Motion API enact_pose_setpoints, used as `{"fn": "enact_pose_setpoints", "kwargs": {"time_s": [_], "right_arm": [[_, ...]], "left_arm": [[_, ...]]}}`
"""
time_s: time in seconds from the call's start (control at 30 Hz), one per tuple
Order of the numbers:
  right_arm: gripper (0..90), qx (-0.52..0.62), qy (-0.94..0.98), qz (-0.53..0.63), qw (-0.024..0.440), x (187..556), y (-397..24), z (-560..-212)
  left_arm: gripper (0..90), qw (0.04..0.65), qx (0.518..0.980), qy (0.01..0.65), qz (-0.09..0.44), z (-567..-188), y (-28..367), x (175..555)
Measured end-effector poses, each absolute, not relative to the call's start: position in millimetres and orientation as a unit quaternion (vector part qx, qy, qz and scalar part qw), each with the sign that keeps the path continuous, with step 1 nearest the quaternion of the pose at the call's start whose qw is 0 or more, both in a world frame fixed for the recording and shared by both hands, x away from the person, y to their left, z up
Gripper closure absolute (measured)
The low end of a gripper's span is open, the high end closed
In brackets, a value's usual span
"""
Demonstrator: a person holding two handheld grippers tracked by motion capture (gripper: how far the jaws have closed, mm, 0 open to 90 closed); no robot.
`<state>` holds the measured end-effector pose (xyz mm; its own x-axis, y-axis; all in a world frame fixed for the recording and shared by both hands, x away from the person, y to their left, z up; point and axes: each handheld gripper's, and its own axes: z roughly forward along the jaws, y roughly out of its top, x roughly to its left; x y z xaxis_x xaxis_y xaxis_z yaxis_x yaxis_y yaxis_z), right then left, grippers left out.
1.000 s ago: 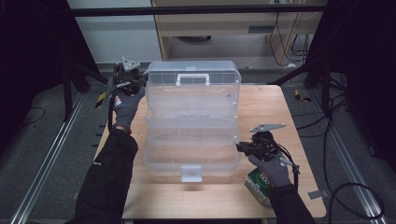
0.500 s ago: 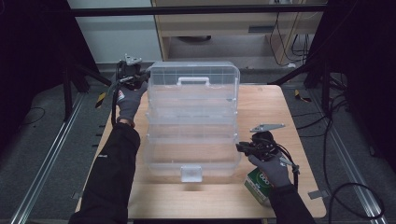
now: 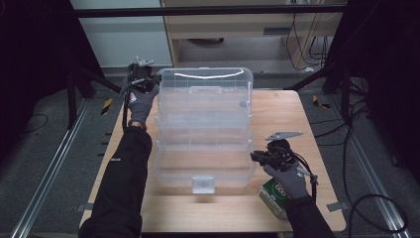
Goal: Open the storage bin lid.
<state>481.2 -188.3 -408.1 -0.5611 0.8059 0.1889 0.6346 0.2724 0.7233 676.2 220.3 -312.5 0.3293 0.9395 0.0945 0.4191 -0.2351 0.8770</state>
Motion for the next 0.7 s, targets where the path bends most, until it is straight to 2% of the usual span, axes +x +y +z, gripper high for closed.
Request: {"fn": "enact_pose_setpoints", "kwargs": {"time_s": [0.47, 0.7], "right_arm": [[77.5, 0.455, 0.79, 0.396, 0.111, 482, -189, -409], [77.5, 0.456, 0.79, 0.395, 0.113, 482, -188, -408]], "left_arm": [[83.2, 0.367, 0.724, 0.489, 0.32, -329, 216, 704], [83.3, 0.373, 0.72, 0.498, 0.308, -337, 218, 712]]}}
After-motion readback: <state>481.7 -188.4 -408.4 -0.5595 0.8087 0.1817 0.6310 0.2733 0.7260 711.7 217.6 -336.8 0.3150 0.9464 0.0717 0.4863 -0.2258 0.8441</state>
